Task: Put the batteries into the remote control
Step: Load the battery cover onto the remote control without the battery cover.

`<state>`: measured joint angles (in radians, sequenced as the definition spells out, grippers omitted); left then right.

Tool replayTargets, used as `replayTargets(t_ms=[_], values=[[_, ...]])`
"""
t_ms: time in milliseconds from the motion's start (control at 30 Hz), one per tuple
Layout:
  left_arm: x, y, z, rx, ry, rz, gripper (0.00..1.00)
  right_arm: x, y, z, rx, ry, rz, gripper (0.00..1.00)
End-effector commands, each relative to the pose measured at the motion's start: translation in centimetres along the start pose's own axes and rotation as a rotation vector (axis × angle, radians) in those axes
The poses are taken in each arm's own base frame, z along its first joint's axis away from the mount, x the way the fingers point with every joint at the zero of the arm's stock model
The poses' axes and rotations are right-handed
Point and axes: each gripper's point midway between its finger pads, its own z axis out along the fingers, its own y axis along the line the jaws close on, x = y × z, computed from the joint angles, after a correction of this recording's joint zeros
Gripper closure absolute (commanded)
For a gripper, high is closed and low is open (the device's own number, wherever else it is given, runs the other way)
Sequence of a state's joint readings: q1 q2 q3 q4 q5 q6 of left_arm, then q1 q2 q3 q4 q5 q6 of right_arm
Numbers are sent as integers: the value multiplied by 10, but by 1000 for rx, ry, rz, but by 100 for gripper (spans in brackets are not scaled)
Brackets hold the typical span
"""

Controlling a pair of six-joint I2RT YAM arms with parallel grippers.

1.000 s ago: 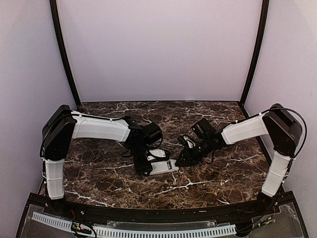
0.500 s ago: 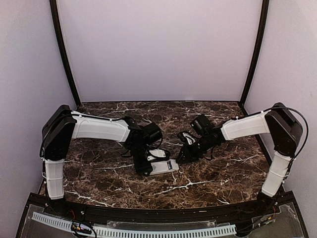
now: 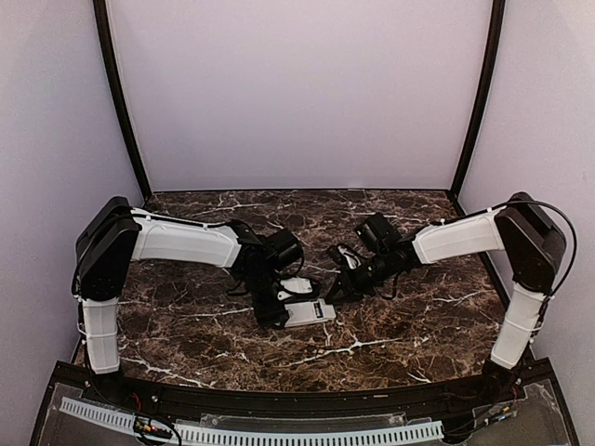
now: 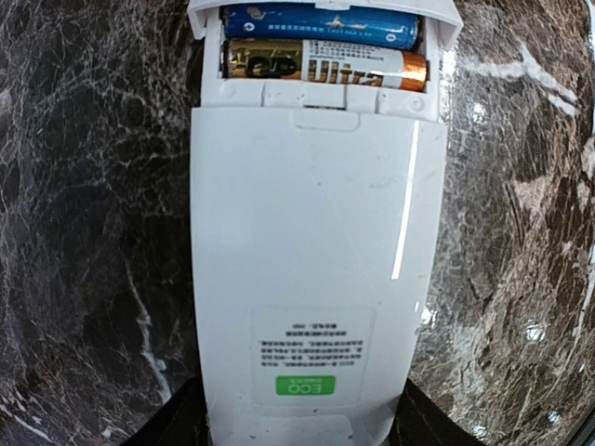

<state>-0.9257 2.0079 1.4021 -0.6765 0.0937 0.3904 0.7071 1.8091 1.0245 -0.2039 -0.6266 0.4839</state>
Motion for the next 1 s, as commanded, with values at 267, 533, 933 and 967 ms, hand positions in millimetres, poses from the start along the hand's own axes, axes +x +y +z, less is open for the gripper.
replayTargets(t_ms=[267, 533, 933, 967], values=[[-2, 0, -13, -11, -41, 13, 36, 12, -4, 28, -15, 59, 31, 100], [1, 0, -9, -3, -39, 4, 36, 13, -7, 30, 18, 66, 37, 100], [-5, -2, -17, 7, -79, -3, 35, 15, -32, 39, 144, 103, 90, 100], [-9, -1, -20, 4, -98, -2, 35, 17, -33, 40, 146, 110, 98, 100]])
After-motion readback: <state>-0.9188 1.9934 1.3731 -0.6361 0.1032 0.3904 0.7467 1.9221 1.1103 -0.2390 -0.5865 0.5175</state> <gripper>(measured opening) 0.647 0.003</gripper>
